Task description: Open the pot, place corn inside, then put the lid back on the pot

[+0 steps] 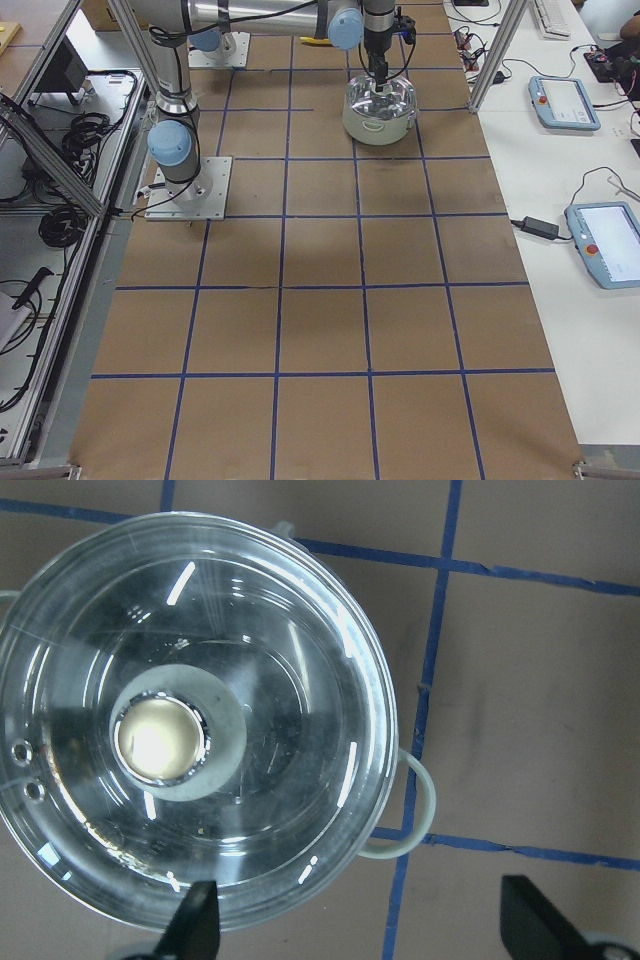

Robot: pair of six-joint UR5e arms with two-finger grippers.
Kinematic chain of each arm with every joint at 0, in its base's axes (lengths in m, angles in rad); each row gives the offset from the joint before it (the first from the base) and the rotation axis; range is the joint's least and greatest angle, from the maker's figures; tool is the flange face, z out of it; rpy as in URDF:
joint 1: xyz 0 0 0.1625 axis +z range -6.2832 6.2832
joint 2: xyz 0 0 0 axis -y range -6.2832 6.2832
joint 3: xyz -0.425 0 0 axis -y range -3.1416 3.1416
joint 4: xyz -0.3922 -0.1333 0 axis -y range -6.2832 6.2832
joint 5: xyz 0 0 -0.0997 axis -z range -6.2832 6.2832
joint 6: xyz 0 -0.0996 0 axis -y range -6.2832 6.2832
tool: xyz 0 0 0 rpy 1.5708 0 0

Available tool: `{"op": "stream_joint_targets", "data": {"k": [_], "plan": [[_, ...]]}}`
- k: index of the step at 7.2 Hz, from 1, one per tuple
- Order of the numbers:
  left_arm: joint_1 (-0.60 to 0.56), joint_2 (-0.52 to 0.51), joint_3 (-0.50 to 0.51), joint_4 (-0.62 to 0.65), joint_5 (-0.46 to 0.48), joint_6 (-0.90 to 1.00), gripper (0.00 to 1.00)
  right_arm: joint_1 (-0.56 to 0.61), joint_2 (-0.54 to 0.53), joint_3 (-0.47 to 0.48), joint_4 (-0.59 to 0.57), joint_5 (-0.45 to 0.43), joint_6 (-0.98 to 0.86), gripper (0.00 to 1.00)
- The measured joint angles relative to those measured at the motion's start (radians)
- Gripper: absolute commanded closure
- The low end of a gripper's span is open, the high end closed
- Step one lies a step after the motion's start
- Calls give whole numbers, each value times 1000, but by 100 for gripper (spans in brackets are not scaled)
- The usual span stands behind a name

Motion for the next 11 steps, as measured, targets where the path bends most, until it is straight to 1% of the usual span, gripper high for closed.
{"op": "stream_joint_targets", "data": {"k": [2,4,7,9,10,11], "plan": [[2,-1,-1,-1,2,8,0,57,74,-37,-51,-4,27,3],[4,-2,-2,-2,1,11,0,71,124,-45,-82,-4,31,9],[5,-4,-2,-2,0,12,0,80,141,-39,-93,-4,34,15],[6,-5,-3,-2,0,12,0,93,149,-39,-94,-7,34,23],[6,-6,-3,-2,1,12,0,95,152,-38,-94,-10,32,31],[7,-7,-3,-2,1,12,0,96,154,-38,-94,-13,31,41]]}}
